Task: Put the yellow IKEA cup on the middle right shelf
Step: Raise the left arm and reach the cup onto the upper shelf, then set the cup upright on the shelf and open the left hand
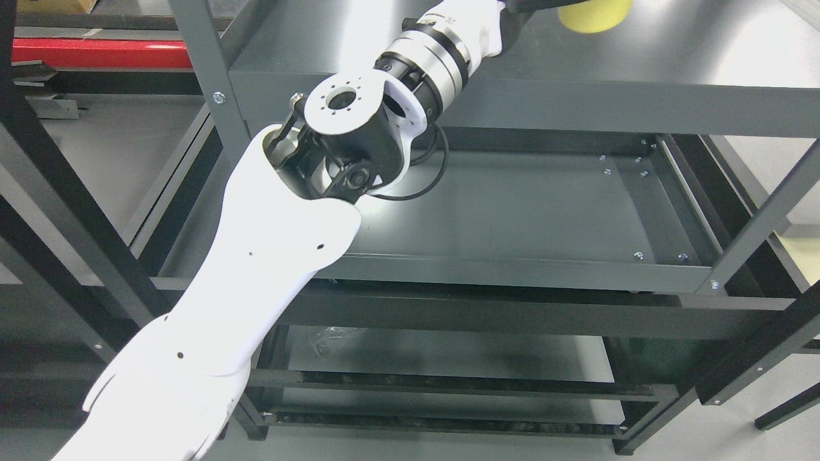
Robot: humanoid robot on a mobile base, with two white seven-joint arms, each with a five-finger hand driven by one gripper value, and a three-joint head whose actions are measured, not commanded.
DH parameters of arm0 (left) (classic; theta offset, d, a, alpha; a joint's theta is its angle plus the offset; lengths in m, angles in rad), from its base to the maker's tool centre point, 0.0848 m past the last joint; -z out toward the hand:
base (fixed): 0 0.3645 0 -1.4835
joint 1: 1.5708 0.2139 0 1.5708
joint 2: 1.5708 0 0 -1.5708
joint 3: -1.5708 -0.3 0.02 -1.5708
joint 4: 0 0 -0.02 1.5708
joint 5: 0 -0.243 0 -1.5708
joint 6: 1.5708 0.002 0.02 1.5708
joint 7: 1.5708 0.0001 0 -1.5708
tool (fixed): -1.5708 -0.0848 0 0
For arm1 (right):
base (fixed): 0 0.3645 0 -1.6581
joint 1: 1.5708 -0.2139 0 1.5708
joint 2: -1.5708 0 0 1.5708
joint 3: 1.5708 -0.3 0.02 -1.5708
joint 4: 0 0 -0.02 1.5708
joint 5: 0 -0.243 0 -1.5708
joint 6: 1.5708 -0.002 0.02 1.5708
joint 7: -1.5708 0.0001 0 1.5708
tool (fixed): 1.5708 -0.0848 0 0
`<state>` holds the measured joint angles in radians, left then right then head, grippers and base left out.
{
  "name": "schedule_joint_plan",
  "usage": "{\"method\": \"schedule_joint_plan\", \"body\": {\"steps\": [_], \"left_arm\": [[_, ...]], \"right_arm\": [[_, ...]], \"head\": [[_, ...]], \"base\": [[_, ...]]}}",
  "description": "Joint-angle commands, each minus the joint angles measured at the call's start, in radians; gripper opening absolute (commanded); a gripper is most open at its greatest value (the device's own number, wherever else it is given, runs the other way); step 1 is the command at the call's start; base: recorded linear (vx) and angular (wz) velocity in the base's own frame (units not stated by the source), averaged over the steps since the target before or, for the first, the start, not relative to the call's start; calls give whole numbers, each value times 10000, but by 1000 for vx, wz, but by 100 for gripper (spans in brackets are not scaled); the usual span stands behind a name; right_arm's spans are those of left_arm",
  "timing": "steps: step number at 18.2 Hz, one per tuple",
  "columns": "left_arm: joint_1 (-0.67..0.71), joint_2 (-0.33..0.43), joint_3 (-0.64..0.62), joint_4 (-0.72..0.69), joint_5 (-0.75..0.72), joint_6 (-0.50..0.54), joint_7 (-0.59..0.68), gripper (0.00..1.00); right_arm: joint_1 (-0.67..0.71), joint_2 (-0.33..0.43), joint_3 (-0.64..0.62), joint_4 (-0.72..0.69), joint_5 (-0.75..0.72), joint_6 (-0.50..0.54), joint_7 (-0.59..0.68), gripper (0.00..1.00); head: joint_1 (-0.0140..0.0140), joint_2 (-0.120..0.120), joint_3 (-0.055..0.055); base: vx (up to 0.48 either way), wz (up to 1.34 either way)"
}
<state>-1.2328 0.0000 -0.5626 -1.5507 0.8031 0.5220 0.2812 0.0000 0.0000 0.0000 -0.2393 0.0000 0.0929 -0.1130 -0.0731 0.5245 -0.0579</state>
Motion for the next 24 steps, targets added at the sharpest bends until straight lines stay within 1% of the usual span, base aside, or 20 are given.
{"method": "schedule_joint_plan", "body": {"steps": [1, 2, 4, 6, 7, 9, 11, 14, 24], "left_arm": [[-435, 175, -126, 2085, -406, 715, -5, 13], [-420, 175, -111, 2085, -452, 883, -20, 21], [-419, 175, -50, 2055, -453, 1084, -127, 35], [-404, 175, 27, 2039, -453, 1115, -554, 55], [-389, 175, 57, 2039, -514, 1100, -845, 63], [-389, 175, 73, 2024, -1017, 1100, -1184, 78], [-389, 175, 164, 1978, -1570, 1100, -1338, 89], [-358, 175, 471, 1825, -2001, 1084, -1385, 98], [-435, 175, 2173, -551, -2048, 992, -1431, 99]], "right_arm": [[138, -175, 169, 0, -245, 6, -36, 99], [138, -175, 169, 0, -245, 6, -36, 99], [138, -175, 169, 0, -245, 6, -36, 99], [138, -175, 169, 0, -245, 6, -36, 99], [138, -175, 169, 0, -245, 6, -36, 99], [138, -175, 169, 0, -245, 6, -36, 99], [138, -175, 169, 0, -245, 6, -36, 99], [138, -175, 169, 0, -245, 6, -36, 99], [138, -175, 169, 0, -245, 6, -36, 99]], "head": [[0, 0, 0], [0, 0, 0], [0, 0, 0], [0, 0, 0], [0, 0, 0], [0, 0, 0], [0, 0, 0], [0, 0, 0], [0, 0, 0]], "base": [[0, 0], [0, 0], [0, 0], [0, 0], [0, 0], [0, 0], [0, 0], [0, 0], [0, 0]]}}
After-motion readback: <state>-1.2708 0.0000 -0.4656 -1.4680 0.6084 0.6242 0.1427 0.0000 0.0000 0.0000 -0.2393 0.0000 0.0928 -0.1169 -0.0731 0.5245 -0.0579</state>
